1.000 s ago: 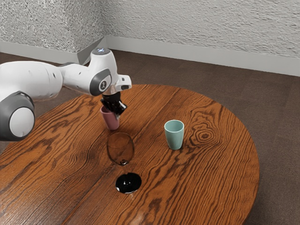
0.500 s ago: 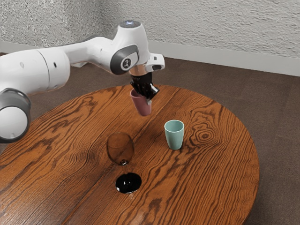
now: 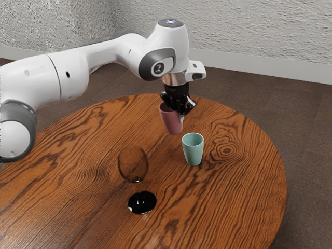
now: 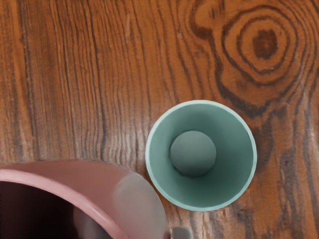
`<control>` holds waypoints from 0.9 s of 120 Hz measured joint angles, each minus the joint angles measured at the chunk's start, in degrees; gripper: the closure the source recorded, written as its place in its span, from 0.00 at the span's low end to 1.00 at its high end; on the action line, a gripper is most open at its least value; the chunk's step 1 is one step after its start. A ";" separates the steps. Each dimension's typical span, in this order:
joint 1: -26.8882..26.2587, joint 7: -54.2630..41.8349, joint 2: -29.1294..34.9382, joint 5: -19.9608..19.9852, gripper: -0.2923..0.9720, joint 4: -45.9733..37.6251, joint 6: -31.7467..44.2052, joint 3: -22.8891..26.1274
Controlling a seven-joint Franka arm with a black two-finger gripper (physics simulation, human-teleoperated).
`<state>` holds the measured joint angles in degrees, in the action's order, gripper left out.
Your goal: Place the left cup onto the right cup
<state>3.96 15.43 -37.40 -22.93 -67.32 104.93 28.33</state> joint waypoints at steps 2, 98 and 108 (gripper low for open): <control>-0.26 0.36 -0.20 -0.09 0.85 0.26 -0.08 -0.01; -6.46 11.07 -9.83 -3.12 0.85 11.89 -1.88 -0.51; -6.49 11.71 -10.20 -3.32 0.85 11.89 -1.78 -0.43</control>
<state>-2.52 27.14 -47.60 -26.25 -55.42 103.14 27.90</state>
